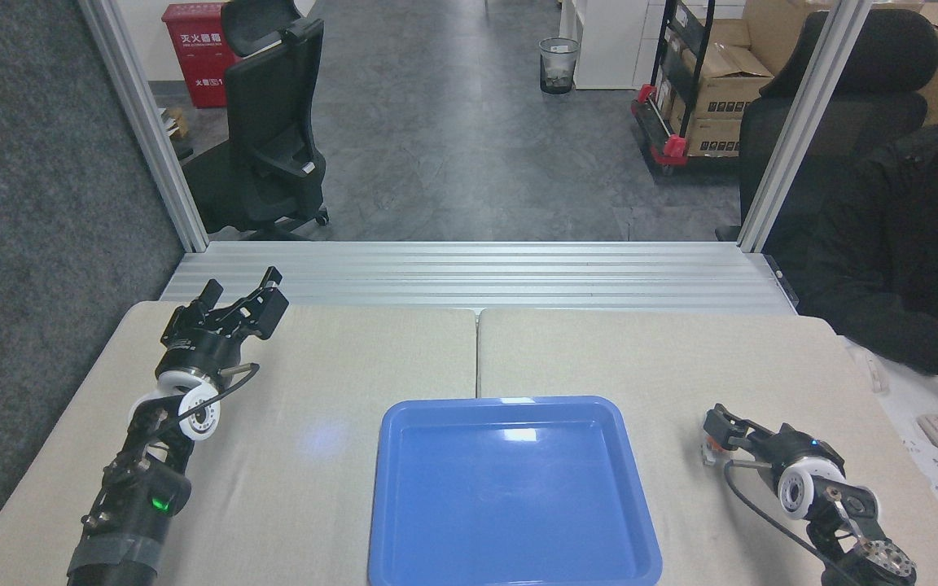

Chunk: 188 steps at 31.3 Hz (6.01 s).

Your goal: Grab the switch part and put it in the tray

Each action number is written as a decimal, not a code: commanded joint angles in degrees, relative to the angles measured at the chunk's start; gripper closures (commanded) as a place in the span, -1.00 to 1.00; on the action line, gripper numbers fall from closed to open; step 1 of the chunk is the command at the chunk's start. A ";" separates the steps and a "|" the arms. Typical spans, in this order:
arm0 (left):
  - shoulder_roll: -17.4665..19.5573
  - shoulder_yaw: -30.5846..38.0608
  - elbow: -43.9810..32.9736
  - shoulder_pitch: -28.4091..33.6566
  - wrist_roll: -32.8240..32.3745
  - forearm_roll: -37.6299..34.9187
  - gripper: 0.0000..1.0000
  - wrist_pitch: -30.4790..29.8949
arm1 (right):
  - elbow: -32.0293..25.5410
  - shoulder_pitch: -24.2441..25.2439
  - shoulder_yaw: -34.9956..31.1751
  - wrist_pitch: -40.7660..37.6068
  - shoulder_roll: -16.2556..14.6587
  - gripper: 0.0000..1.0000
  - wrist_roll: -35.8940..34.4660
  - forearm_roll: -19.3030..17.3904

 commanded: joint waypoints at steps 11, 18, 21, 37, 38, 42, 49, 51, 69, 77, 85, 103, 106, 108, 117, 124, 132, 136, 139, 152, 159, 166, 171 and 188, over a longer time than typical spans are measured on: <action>0.00 -1.32 0.00 0.00 0.04 0.02 -1.00 0.00 | 6.51 -2.42 1.62 -0.26 1.67 -0.94 -0.14 0.73; 0.00 -1.32 0.00 0.00 -0.05 0.01 -1.00 0.00 | 7.39 -2.33 1.97 -0.26 3.61 -0.95 -0.14 1.52; 0.00 -1.32 0.00 0.00 -0.05 -0.07 -1.00 0.00 | 7.39 -2.33 2.06 -0.35 3.78 -0.95 -0.14 1.52; 0.00 -1.32 0.00 0.00 -0.05 -0.07 -1.00 0.00 | 6.43 -0.40 2.15 -4.30 3.87 -0.39 0.82 1.17; 0.00 -1.32 0.00 0.00 -0.05 0.01 -1.00 0.00 | 6.25 -0.14 2.15 -4.65 3.87 -0.20 1.17 1.26; 0.00 -1.32 0.00 0.00 -0.05 0.02 -1.00 0.00 | 5.98 -0.22 1.80 -4.92 3.79 0.90 3.81 0.91; 0.00 -1.32 0.00 0.00 0.04 0.02 -1.00 0.00 | 5.90 -0.31 1.10 -4.83 3.96 1.00 3.63 0.12; 0.00 -1.32 0.00 0.00 0.04 0.01 -1.00 0.00 | 5.37 -0.31 1.01 -4.83 3.70 1.00 3.63 0.12; 0.00 -1.32 0.00 0.00 -0.05 0.02 -1.00 0.00 | -0.17 -10.86 1.78 -6.24 -1.05 1.00 4.51 0.20; 0.00 -1.32 0.00 0.00 -0.05 0.02 -1.00 0.00 | -0.52 -10.42 15.41 -5.80 4.30 1.00 4.60 0.47; 0.00 -1.32 0.00 0.00 -0.05 0.02 -1.00 0.00 | -5.70 -5.85 23.15 -5.19 7.47 1.00 6.45 1.35; 0.00 -1.32 0.00 0.00 -0.05 0.02 -1.00 0.00 | -13.79 -4.70 23.86 -4.83 7.56 1.00 9.26 1.35; 0.00 -1.32 0.00 0.00 -0.05 0.02 -1.00 0.00 | -13.88 -4.44 23.77 -4.83 7.48 1.00 9.26 1.35; 0.00 -1.32 0.00 0.00 -0.05 0.02 -1.00 0.00 | -13.88 -4.35 23.68 -4.83 7.30 1.00 9.26 1.35; 0.00 -1.32 0.00 0.00 -0.05 0.02 -1.00 0.00 | -13.88 -1.81 23.07 -4.83 7.48 1.00 11.27 1.17; 0.00 -1.32 0.00 0.00 -0.05 0.01 -1.00 0.00 | -13.97 -1.89 22.02 -4.75 7.48 1.00 12.16 0.64; 0.00 -1.32 0.00 0.00 -0.05 0.01 -1.00 0.00 | -13.97 -1.81 21.22 -4.66 7.74 1.00 12.34 0.73; 0.00 -1.32 0.00 0.00 -0.05 0.02 -1.00 0.00 | -13.88 -1.54 21.22 -4.66 7.92 1.00 12.42 0.91; 0.00 -1.32 0.00 0.00 -0.05 0.02 -1.00 0.00 | -13.88 -1.54 21.22 -4.75 7.92 0.41 12.51 0.73; 0.00 -1.32 0.00 0.00 0.04 0.02 -1.00 0.00 | -13.88 -1.63 20.70 -4.75 7.48 -0.68 12.42 0.47; 0.00 -1.32 0.00 0.00 0.04 0.02 -1.00 0.00 | -15.99 -6.98 8.41 -5.27 6.60 -0.78 12.51 0.12; 0.00 -1.32 0.00 0.00 0.04 0.02 -1.00 0.00 | -15.99 -9.98 2.24 -5.01 4.41 -0.80 11.98 0.20; 0.00 -1.32 0.00 0.00 0.12 0.02 -1.00 0.00 | -16.08 -10.15 1.54 -4.83 1.77 -0.80 11.72 0.20; 0.00 -1.32 0.00 0.00 0.12 0.02 -1.00 0.00 | -16.60 -16.30 -4.88 -1.76 0.36 -0.97 10.05 0.64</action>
